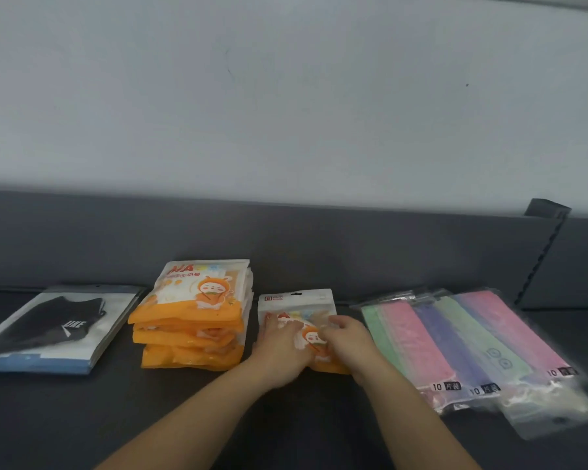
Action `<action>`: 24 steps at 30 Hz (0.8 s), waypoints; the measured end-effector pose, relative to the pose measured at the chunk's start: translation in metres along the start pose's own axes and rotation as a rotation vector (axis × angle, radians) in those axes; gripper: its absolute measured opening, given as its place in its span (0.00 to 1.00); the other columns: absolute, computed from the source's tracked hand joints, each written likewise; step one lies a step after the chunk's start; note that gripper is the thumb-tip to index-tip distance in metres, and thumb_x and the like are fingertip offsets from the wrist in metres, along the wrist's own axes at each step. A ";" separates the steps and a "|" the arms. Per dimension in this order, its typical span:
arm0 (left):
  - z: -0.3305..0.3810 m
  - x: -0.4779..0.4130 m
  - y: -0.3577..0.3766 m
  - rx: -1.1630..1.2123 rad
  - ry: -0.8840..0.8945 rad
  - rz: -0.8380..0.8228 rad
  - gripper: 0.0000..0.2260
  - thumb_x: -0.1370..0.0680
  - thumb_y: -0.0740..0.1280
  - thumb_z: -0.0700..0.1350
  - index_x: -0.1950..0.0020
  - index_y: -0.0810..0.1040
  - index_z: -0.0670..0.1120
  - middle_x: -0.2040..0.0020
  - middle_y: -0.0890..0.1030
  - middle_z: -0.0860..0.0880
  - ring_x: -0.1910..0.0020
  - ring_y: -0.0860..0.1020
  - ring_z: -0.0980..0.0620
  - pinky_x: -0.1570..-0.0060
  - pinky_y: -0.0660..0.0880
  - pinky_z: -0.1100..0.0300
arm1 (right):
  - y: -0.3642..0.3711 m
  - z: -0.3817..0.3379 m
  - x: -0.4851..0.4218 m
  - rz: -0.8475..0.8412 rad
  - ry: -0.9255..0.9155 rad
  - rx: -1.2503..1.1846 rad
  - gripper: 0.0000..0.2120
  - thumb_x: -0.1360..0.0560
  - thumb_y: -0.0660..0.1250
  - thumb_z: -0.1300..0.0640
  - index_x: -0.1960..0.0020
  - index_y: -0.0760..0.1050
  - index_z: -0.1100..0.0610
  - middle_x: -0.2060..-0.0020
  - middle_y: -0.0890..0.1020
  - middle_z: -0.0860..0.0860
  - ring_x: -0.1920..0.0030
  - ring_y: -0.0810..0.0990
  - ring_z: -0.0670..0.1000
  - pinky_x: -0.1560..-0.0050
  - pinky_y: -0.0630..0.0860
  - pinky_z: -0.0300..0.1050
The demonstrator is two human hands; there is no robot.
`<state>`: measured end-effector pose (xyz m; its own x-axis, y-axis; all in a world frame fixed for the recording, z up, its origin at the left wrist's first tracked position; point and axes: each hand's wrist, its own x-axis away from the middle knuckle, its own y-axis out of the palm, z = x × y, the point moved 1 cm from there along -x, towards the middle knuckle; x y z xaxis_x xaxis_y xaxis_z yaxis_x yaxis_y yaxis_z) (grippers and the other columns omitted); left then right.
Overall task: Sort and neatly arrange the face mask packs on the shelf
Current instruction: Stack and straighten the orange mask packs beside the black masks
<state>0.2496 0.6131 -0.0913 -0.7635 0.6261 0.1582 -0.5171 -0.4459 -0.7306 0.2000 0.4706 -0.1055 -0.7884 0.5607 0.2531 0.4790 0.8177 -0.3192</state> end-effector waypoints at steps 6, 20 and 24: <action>-0.025 0.009 0.015 -0.342 0.038 -0.080 0.34 0.21 0.55 0.66 0.21 0.41 0.63 0.21 0.30 0.50 0.23 0.30 0.43 0.23 0.39 0.40 | 0.014 0.015 0.002 0.017 0.002 -0.021 0.23 0.24 0.67 0.61 0.30 0.73 0.54 0.41 0.80 0.53 0.49 0.81 0.49 0.52 0.80 0.43; 0.018 0.074 -0.104 -0.196 0.388 0.356 0.32 0.24 0.69 0.53 0.24 0.58 0.65 0.19 0.50 0.57 0.20 0.49 0.53 0.24 0.55 0.52 | -0.005 -0.111 0.054 -0.053 -0.333 -0.627 0.19 0.25 0.68 0.70 0.35 0.78 0.57 0.44 0.84 0.56 0.51 0.86 0.56 0.59 0.82 0.47; -0.023 0.069 -0.153 -0.248 0.279 0.465 0.23 0.24 0.67 0.52 0.28 0.69 0.63 0.22 0.60 0.56 0.27 0.65 0.51 0.29 0.67 0.49 | 0.053 -0.119 0.037 -0.081 -0.330 -0.383 0.22 0.23 0.70 0.62 0.29 0.73 0.58 0.41 0.83 0.54 0.48 0.85 0.51 0.48 0.81 0.48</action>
<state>0.2847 0.7391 0.0164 -0.7406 0.5604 -0.3709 -0.0218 -0.5717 -0.8202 0.2420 0.5500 -0.0039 -0.8789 0.4734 -0.0583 0.4700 0.8804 0.0632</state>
